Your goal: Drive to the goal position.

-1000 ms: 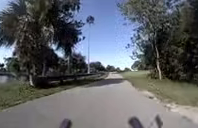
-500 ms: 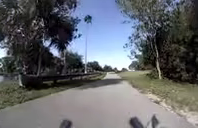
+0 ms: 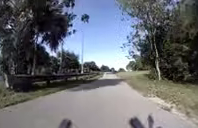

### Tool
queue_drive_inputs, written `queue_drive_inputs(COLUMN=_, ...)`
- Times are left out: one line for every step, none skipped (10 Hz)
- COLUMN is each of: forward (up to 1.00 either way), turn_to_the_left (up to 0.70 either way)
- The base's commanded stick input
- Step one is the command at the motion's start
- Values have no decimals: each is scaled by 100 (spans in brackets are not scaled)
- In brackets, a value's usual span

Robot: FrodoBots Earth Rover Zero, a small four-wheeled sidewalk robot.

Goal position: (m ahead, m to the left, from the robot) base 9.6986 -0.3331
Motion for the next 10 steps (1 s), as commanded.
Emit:
queue_drive_inputs(forward=85, turn_to_the_left=0)
queue_drive_inputs(forward=85, turn_to_the_left=0)
queue_drive_inputs(forward=85, turn_to_the_left=0)
queue_drive_inputs(forward=85, turn_to_the_left=0)
queue_drive_inputs(forward=85, turn_to_the_left=0)
queue_drive_inputs(forward=85, turn_to_the_left=0)
queue_drive_inputs(forward=85, turn_to_the_left=0)
queue_drive_inputs(forward=85, turn_to_the_left=0)
queue_drive_inputs(forward=85, turn_to_the_left=0)
queue_drive_inputs(forward=85, turn_to_the_left=0)
